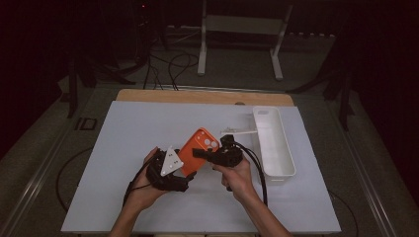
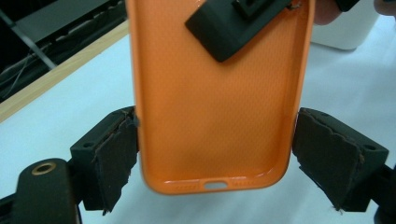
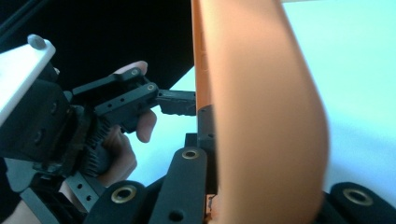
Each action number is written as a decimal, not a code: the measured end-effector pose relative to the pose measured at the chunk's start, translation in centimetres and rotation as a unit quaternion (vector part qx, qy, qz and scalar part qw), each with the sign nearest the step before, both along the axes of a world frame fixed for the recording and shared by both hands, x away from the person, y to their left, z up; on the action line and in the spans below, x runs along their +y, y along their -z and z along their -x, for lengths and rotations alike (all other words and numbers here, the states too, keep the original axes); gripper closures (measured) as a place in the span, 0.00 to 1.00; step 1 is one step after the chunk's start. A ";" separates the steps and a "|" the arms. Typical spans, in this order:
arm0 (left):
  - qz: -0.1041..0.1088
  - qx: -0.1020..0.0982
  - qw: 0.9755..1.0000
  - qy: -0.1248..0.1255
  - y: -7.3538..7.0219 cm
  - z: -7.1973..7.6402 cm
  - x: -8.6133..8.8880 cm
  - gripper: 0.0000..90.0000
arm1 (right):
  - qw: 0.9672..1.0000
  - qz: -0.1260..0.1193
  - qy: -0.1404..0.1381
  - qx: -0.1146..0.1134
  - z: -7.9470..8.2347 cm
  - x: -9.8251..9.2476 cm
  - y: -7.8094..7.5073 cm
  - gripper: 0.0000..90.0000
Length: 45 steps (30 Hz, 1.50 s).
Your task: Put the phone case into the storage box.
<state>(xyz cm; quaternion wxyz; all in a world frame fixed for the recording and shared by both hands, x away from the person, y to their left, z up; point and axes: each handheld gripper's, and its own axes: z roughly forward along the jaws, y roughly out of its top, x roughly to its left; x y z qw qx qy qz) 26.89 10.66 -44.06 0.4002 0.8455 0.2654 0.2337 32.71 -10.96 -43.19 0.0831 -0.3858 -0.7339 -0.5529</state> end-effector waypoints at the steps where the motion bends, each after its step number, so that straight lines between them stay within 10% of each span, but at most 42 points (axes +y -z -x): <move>1: 0.002 0.001 1.000 -0.001 0.0 0.0 0.1 0.17 | 1.000 0.004 0.001 -0.004 0.0 0.0 0.0 0.97; 24: 0.053 0.037 0.998 0.003 -0.7 -0.6 1.7 0.15 | 0.997 0.057 0.000 -0.055 0.6 -0.5 -0.4 0.97; 45: 0.082 0.065 0.994 0.022 -0.1 -1.1 2.5 0.17 | 0.990 0.068 -0.057 -0.107 1.3 -1.7 -1.5 0.96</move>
